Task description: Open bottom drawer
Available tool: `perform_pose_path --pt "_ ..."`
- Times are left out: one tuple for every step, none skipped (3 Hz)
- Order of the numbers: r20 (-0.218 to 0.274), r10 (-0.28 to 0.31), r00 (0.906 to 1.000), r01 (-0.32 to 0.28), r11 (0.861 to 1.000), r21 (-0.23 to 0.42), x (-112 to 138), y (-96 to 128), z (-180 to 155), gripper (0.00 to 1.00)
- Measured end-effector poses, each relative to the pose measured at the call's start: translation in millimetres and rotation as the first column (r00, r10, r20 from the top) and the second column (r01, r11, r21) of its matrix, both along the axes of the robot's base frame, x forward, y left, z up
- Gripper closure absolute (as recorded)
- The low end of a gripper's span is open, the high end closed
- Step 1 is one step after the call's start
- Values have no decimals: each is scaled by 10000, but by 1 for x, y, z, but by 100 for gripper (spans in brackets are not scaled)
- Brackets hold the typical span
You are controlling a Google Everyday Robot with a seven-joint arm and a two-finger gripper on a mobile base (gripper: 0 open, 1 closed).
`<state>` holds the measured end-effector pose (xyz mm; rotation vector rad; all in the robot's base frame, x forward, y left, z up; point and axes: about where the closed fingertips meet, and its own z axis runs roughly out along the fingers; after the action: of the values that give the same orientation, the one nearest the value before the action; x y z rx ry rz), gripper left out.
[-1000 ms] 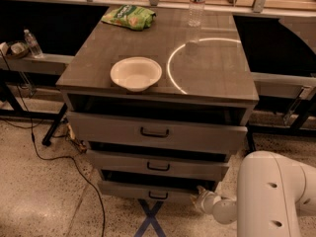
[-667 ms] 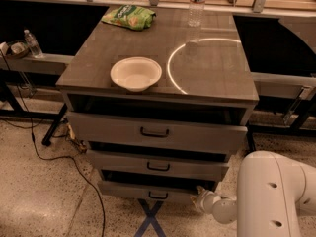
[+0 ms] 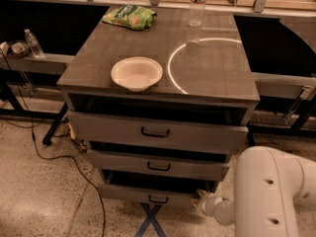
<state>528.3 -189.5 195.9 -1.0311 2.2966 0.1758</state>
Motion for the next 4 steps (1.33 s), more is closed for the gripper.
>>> perform_pose_path --pt "-1 2 10000 -2 10000 2 0 0 2 76" --pt "-45 148 9999 -149 9999 -33 1 4 -1 45" --pt "-78 258 9996 -258 9996 -59 1 7 1 23" --pt "-240 712 9972 -718 9970 -280 0 12 -7 1"
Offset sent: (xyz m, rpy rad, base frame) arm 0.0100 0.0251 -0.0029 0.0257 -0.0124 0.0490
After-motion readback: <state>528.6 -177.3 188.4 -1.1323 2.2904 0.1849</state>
